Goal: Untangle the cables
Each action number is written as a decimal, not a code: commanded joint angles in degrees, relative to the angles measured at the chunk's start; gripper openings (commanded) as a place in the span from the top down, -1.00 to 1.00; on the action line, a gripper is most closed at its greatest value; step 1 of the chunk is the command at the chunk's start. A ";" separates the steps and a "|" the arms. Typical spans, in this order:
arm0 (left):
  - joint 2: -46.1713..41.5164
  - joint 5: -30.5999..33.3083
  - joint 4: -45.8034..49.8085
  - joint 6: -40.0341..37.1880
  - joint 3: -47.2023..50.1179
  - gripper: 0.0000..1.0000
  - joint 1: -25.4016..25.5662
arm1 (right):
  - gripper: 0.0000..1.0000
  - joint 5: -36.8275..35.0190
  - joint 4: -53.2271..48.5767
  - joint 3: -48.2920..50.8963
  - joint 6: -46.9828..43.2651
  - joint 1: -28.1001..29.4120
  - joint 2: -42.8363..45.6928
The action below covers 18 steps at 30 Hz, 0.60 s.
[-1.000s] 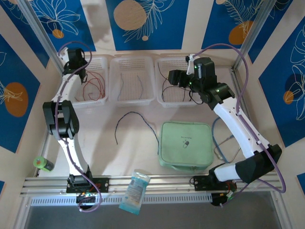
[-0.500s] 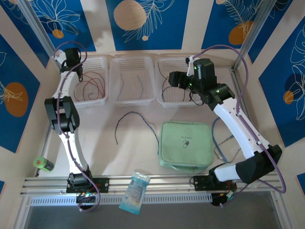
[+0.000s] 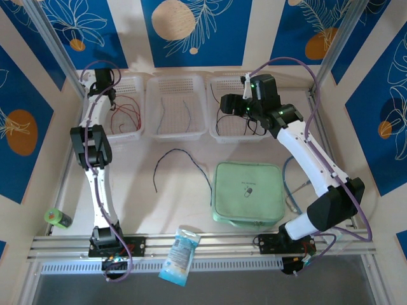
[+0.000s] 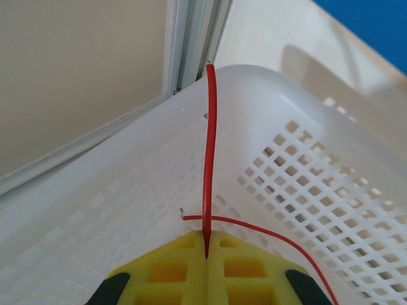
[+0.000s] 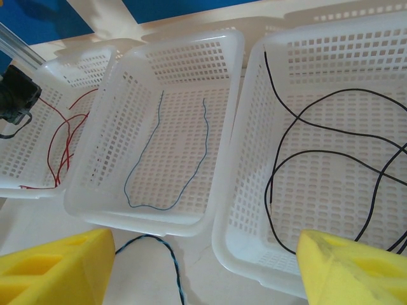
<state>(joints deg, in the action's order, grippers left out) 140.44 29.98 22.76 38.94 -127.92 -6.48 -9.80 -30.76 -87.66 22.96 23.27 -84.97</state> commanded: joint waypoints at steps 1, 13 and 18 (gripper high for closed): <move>-0.04 5.74 4.53 -0.56 -2.04 1.00 -0.02 | -0.51 1.41 -0.79 -0.15 -0.13 -0.32 1.71; -8.62 16.38 -5.00 -4.27 11.87 1.00 0.72 | -0.51 1.80 -0.34 1.06 1.21 -0.02 2.09; -8.07 9.51 -6.07 -4.12 13.73 1.00 1.20 | -0.52 1.63 -0.35 1.13 1.07 -0.06 2.25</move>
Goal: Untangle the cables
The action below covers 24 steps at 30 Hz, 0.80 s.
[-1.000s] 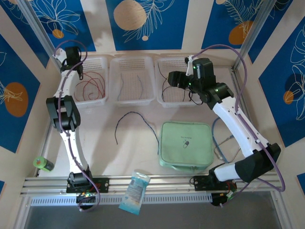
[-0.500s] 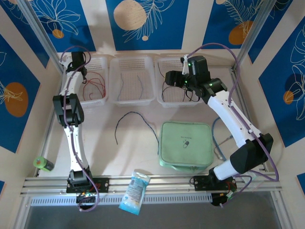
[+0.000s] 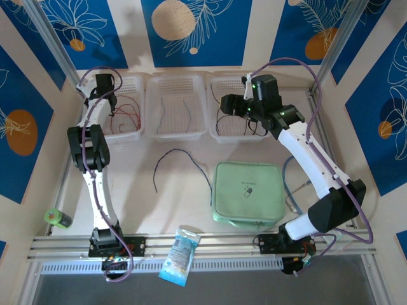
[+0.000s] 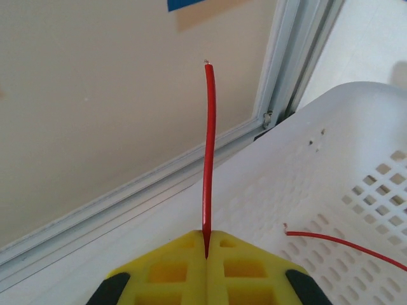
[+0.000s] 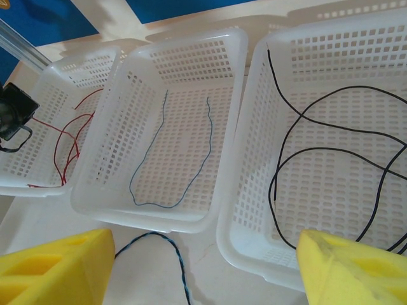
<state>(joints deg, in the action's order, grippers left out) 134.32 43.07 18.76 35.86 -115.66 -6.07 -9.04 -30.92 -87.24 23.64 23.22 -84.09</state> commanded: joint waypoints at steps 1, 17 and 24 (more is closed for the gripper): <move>-1.33 -6.98 -2.15 -0.97 1.32 1.00 0.75 | -0.52 0.86 -0.20 0.68 0.23 -0.02 1.46; 3.26 -25.36 12.22 0.71 -2.66 1.00 0.53 | -0.52 1.00 1.21 4.27 0.36 -0.06 3.79; 1.11 -13.41 16.78 4.32 -1.61 1.00 0.67 | -0.52 0.69 1.12 5.28 0.25 -0.81 5.34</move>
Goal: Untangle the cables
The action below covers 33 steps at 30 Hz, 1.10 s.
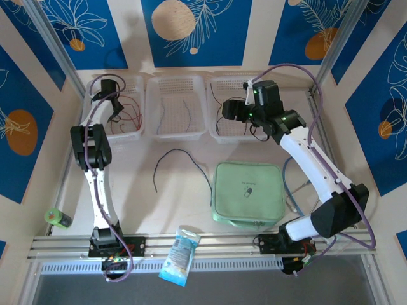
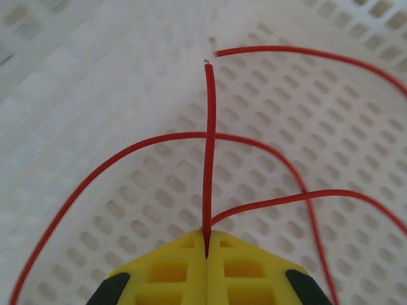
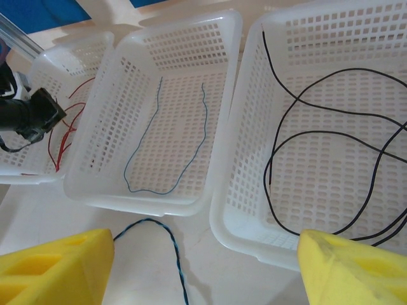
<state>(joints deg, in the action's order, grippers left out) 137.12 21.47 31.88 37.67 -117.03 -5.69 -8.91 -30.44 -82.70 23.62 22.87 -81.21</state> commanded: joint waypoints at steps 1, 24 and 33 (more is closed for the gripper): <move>-3.90 11.83 2.50 3.29 2.19 1.00 0.55 | -0.52 0.56 0.68 0.94 0.37 -0.45 2.62; -14.62 41.00 -20.57 -16.48 13.68 1.00 2.26 | -0.52 0.65 0.26 1.50 0.55 -0.44 3.60; -8.15 31.85 -8.67 -10.64 7.70 1.00 1.66 | -0.52 1.45 -0.01 0.49 0.90 -0.46 2.46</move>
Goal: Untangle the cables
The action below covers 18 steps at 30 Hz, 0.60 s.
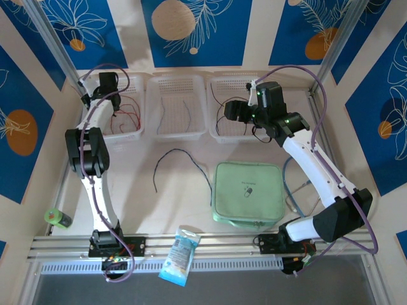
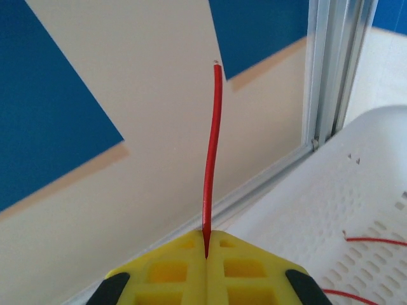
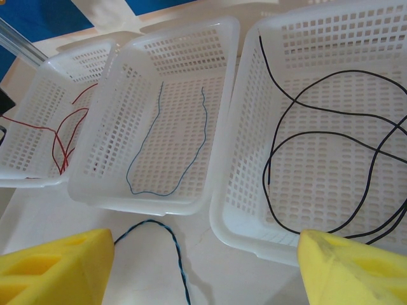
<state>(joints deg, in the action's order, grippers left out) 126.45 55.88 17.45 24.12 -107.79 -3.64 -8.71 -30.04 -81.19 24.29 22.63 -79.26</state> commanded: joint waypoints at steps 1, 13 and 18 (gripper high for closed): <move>3.02 -3.76 5.82 2.81 -1.55 1.00 -0.41 | -0.52 1.33 -0.58 -1.14 0.16 -0.21 0.56; 8.20 -12.11 13.48 2.12 -10.75 0.28 -0.75 | -0.52 1.40 -0.72 -0.90 0.43 -0.36 0.85; 5.84 -15.33 12.09 1.26 -9.47 -0.64 -0.34 | -0.52 0.90 -0.99 -0.77 -0.10 -0.36 1.82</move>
<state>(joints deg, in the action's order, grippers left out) 133.62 43.66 28.84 25.71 -116.95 -3.75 -8.54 -30.50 -81.19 24.29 22.46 -79.26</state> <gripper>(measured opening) 0.797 0.760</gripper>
